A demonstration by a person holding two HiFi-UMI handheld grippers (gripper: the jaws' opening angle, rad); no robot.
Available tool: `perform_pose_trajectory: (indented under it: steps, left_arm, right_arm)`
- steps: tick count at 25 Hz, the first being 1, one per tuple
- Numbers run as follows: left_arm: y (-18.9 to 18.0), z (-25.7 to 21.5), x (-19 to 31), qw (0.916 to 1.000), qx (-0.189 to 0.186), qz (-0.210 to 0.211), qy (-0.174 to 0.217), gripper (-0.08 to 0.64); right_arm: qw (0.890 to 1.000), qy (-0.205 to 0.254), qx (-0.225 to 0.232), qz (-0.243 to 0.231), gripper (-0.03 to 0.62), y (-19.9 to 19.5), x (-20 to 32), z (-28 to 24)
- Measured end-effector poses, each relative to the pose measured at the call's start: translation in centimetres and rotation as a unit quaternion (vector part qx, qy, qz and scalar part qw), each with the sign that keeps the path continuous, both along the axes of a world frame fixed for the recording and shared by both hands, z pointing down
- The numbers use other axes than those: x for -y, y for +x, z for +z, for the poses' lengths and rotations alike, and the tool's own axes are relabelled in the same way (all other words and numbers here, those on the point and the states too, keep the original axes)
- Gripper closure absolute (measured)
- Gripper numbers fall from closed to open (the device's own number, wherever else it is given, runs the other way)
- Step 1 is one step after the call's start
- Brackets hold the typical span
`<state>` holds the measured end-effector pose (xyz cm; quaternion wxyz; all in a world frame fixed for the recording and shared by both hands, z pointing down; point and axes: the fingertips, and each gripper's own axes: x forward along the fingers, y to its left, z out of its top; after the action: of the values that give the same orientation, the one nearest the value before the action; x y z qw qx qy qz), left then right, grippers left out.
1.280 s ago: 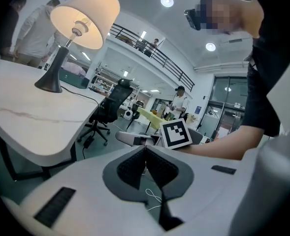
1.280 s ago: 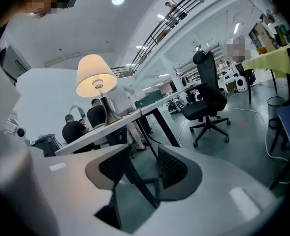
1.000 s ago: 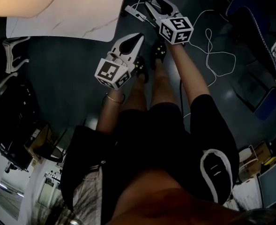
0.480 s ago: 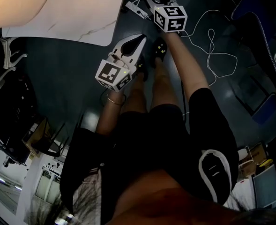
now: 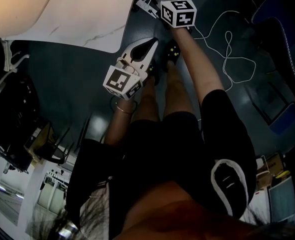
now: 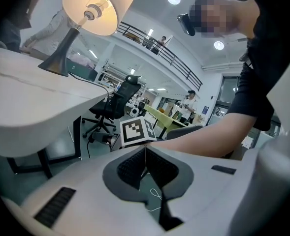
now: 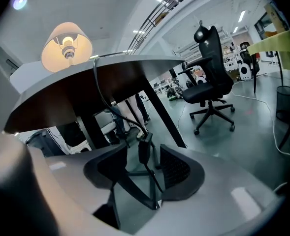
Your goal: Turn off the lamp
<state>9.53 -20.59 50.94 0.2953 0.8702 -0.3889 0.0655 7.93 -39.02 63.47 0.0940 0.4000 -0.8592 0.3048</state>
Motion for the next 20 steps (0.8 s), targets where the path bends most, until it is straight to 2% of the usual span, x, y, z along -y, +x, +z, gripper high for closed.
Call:
perform_pose_trajectory:
  steps: [8, 12, 13, 14, 15, 20]
  left_arm:
    - [-0.9, 0.6, -0.4, 0.9999, 0.004, -0.012, -0.003, 0.554]
    - [-1.5, 0.8, -0.4, 0.9997, 0.003, -0.024, -0.002, 0.554]
    - [-1.5, 0.8, -0.4, 0.9997, 0.004, -0.025, -0.004, 0.554]
    - [-1.6, 0.8, -0.4, 0.9997, 0.005, -0.025, -0.005, 0.554]
    - [-1.7, 0.8, -0.4, 0.9997, 0.006, -0.024, -0.006, 0.554]
    - [-1.8, 1.3, -0.5, 0.9995, 0.005, -0.028, -0.011, 0.554]
  right_arm:
    - [1.0, -0.004, -0.006, -0.002, 0.416, -1.1, 1.4, 0.8]
    - [1.0, -0.015, -0.005, 0.011, 0.416, -0.9, 1.8, 1.6]
    - [1.0, -0.019, -0.001, 0.016, 0.428, -0.8, 1.9, 1.7]
    - [1.0, -0.021, 0.005, 0.018, 0.485, -0.8, 1.9, 1.8]
    - [1.0, -0.022, 0.012, 0.018, 0.509, -0.8, 1.8, 1.7]
    - [0.999, -0.016, 0.035, 0.007, 0.512, -1.0, 1.1, 1.0]
